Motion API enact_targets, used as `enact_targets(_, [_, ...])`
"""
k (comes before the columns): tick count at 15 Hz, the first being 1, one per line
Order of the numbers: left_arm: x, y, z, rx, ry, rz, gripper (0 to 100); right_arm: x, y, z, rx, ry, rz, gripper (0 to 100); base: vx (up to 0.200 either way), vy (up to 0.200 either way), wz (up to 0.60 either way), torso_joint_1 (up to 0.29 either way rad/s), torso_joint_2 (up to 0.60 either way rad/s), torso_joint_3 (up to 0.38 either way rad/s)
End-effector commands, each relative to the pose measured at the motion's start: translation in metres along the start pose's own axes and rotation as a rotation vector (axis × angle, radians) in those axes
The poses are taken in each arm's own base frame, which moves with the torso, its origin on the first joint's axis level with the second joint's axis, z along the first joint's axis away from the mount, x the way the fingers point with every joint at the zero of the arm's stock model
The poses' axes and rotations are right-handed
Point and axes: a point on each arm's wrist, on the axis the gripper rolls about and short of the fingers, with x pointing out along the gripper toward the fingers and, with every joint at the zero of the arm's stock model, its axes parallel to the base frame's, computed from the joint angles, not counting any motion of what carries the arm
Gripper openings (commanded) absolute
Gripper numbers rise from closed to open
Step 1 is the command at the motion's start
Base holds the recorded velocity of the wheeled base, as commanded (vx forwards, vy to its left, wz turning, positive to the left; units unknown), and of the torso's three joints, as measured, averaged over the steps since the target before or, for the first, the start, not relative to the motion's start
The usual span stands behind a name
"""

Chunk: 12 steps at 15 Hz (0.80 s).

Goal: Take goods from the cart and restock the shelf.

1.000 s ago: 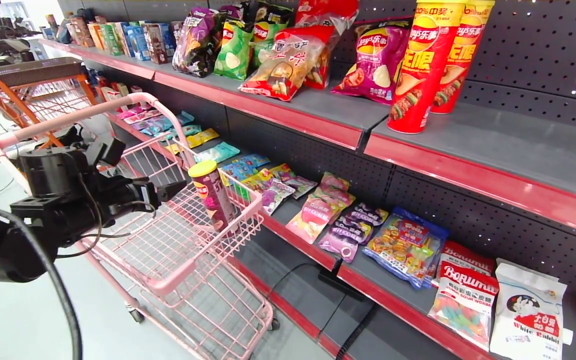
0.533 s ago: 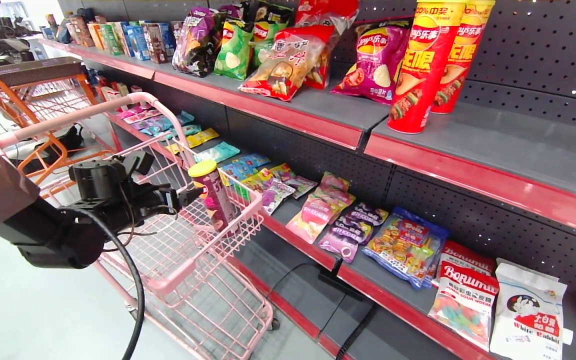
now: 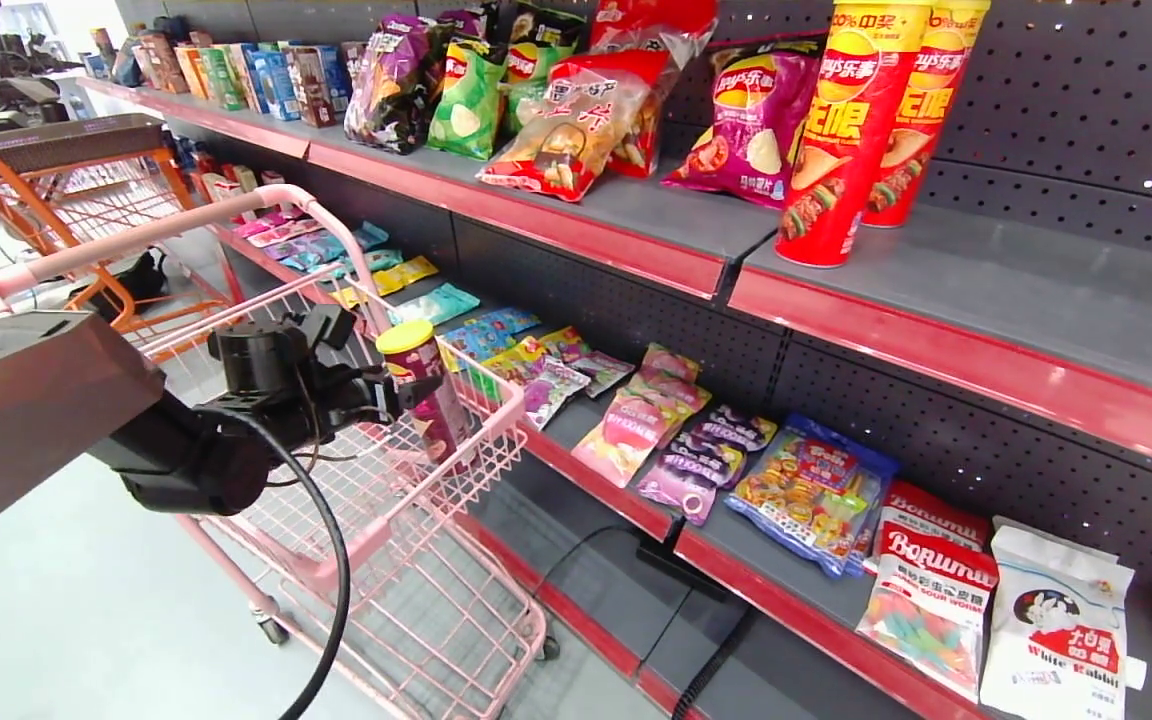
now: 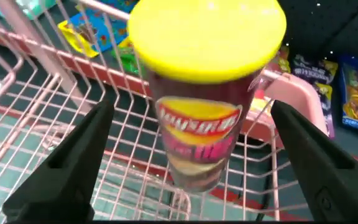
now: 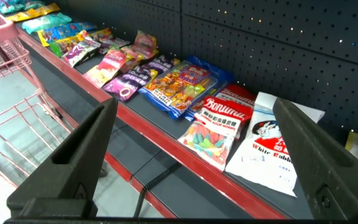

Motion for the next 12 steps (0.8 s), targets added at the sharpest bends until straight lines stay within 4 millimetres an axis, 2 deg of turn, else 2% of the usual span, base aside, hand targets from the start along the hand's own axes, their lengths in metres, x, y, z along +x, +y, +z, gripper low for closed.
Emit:
enact_targets(1, [0.018, 0.0, -0.001, 0.003, -0.003, -0.016, 100, 0.0, 0.0, 0.0, 0.0, 0.0, 0.0, 100, 0.0, 0.0, 0.0, 0.0, 0.0, 0.0])
enact_targets(5, [0.023, -0.004, -0.005, -0.001, 0.017, -0.022, 100, 0.0, 0.0, 0.0, 0.0, 0.0, 0.0, 100, 0.0, 0.0, 0.0, 0.0, 0.0, 0.0])
enact_targets(6, [0.023, -0.004, -0.005, -0.004, 0.019, -0.022, 0, 0.0, 0.0, 0.0, 0.0, 0.0, -0.001, 100, 0.0, 0.0, 0.0, 0.0, 0.0, 0.0])
enact_targets(8, [0.021, -0.004, -0.003, 0.0, 0.013, -0.02, 0, 0.0, 0.0, 0.0, 0.0, 0.0, 0.0, 100, 0.0, 0.0, 0.0, 0.0, 0.0, 0.0])
enact_targets(11, [0.011, -0.01, 0.012, 0.006, -0.006, -0.015, 0, 0.0, 0.0, 0.0, 0.0, 0.0, 0.0, 100, 0.0, 0.0, 0.0, 0.0, 0.0, 0.0])
enact_targets(12, [-0.006, -0.015, 0.03, 0.002, -0.006, 0.011, 0, 0.0, 0.0, 0.0, 0.0, 0.0, 0.0, 100, 0.0, 0.0, 0.0, 0.0, 0.0, 0.0])
